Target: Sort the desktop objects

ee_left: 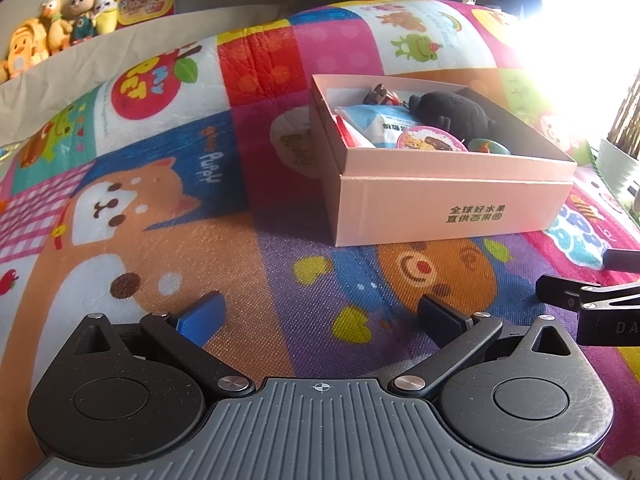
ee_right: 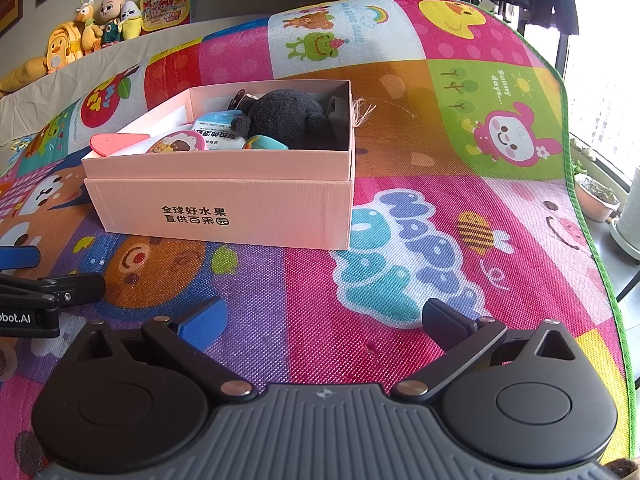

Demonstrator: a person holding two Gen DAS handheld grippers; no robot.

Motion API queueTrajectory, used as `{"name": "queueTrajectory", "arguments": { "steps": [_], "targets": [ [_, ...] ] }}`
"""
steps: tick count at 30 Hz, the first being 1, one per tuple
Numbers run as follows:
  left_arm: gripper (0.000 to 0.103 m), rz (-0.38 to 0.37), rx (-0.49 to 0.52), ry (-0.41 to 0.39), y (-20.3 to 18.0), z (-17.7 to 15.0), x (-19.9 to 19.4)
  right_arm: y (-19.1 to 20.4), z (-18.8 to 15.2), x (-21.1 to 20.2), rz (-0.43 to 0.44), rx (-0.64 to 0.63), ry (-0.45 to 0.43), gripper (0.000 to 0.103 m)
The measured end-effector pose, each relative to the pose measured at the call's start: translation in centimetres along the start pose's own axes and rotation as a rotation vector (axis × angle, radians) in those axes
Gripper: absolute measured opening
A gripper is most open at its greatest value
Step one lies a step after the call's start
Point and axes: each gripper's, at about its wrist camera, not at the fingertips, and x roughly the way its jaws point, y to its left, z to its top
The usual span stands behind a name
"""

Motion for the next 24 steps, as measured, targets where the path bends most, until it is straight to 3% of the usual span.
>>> {"name": "queueTrajectory", "arguments": {
  "steps": [24],
  "targets": [
    [0.103,0.008,0.002,-0.003,-0.17,-0.02,0.00,0.01,-0.01,0.00,0.000,0.000,0.000,0.103]
  ]
}}
